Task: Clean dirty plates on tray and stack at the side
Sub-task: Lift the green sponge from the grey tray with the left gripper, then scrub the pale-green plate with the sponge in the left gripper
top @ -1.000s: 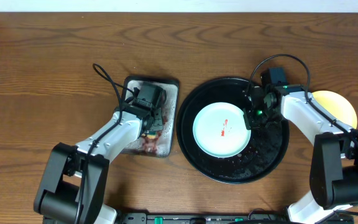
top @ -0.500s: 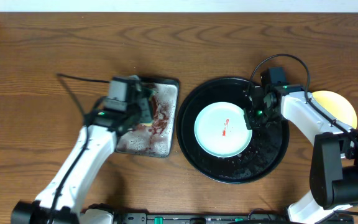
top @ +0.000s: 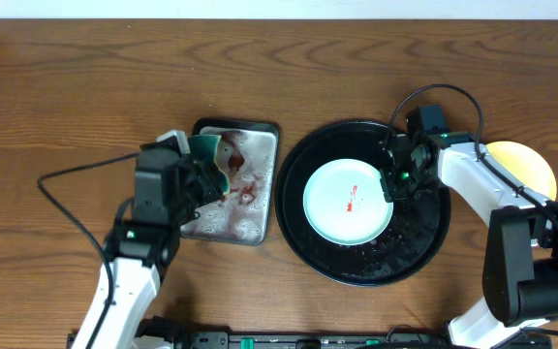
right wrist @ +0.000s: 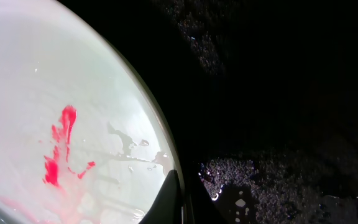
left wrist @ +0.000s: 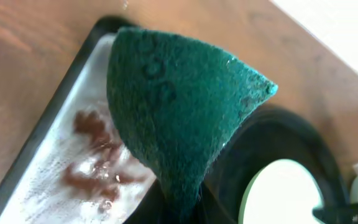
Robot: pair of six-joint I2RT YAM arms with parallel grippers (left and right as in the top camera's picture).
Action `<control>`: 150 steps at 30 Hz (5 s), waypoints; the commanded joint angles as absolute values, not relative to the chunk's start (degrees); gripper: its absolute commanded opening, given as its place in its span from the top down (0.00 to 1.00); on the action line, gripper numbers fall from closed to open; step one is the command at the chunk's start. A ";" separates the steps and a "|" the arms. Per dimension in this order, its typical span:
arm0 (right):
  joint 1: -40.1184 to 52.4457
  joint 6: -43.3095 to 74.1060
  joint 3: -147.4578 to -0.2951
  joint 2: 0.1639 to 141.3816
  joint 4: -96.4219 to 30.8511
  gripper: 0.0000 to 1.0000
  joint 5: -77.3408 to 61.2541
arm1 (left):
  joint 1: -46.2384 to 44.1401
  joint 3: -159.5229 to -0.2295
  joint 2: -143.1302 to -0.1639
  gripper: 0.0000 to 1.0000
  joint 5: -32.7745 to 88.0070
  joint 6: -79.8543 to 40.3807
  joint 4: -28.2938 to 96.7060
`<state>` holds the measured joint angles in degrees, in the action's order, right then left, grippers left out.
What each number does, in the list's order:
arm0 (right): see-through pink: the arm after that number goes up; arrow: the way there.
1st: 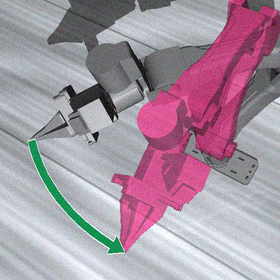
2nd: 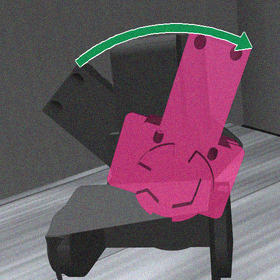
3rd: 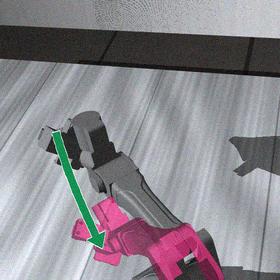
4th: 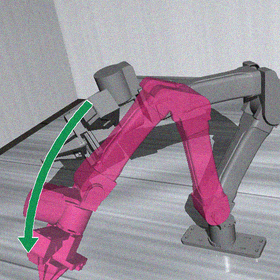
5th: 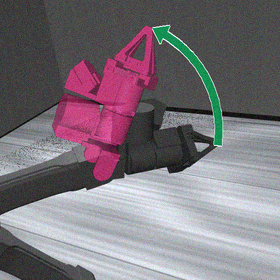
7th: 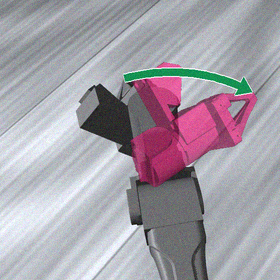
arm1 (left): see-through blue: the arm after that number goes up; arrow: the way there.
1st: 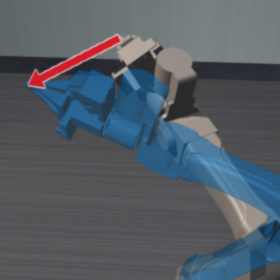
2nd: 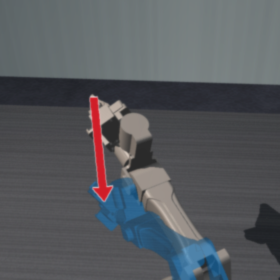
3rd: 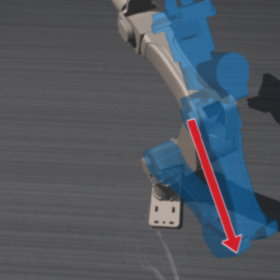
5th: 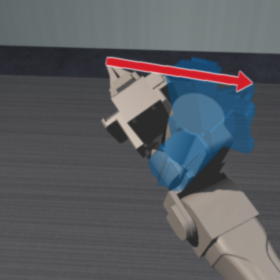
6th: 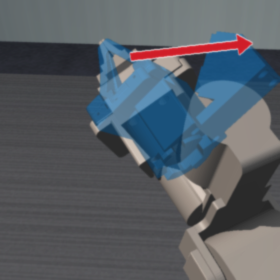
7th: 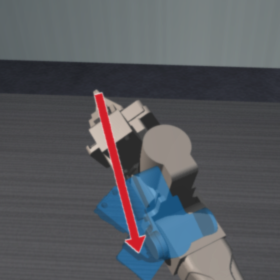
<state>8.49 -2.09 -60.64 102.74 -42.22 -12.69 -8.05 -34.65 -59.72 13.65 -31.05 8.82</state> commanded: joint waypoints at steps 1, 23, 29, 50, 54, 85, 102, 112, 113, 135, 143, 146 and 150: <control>8.78 -2.20 -60.47 103.28 -42.09 0.99 -11.35 | -8.10 -33.30 -58.54 0.93 14.17 -32.16 4.51; 8.78 -2.22 -60.47 103.28 -41.54 0.99 -11.38 | -8.03 -33.21 -61.04 0.93 41.30 -18.48 -8.27; 8.88 -2.39 -60.47 103.28 -41.56 0.99 -11.38 | -8.03 -33.21 -61.10 0.93 39.18 -18.41 -8.25; 8.88 -2.39 -60.47 103.28 -41.54 0.99 -11.38 | -8.03 -33.21 -63.83 0.93 37.98 -17.56 -8.25; 8.88 -2.39 -60.47 103.28 -41.56 0.99 -11.38 | -8.03 -33.21 -63.99 0.93 37.85 -17.12 -8.25; 9.04 -2.39 -60.47 103.28 -40.95 0.99 -11.38 | -8.05 -33.21 -63.99 0.93 34.94 -14.52 -6.50; 9.10 -2.37 -60.47 103.28 -40.93 0.99 -11.40 | -12.84 -36.36 -78.91 0.93 9.65 -15.27 8.21; 9.10 -2.35 -60.47 103.28 -40.97 0.99 -11.42 | -19.16 -48.71 -79.42 0.93 5.28 -12.84 20.88; 9.10 -2.35 -60.47 103.28 -40.99 0.99 -11.42 | -20.93 -49.41 -79.42 0.93 5.30 -12.88 20.93; 9.10 1.69 -57.49 103.28 -43.70 0.99 -14.66 | -48.07 -50.17 -97.12 0.92 8.54 -34.06 -8.86; 9.10 1.69 -57.43 103.28 -43.05 0.99 -15.75 | -49.10 -50.17 -104.97 0.93 8.36 -40.23 -17.17; 9.10 1.69 -57.43 103.28 -43.11 0.99 -15.73 | -49.06 -50.15 -106.37 0.92 6.31 -40.14 -16.43; 9.10 1.69 -57.41 103.28 -43.18 0.99 -15.73 | -48.47 -50.19 -106.80 0.92 -0.73 -38.22 -8.36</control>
<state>8.49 1.06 -58.52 102.74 -43.22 -14.85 -48.97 -49.80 -105.80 6.48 -39.11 -12.40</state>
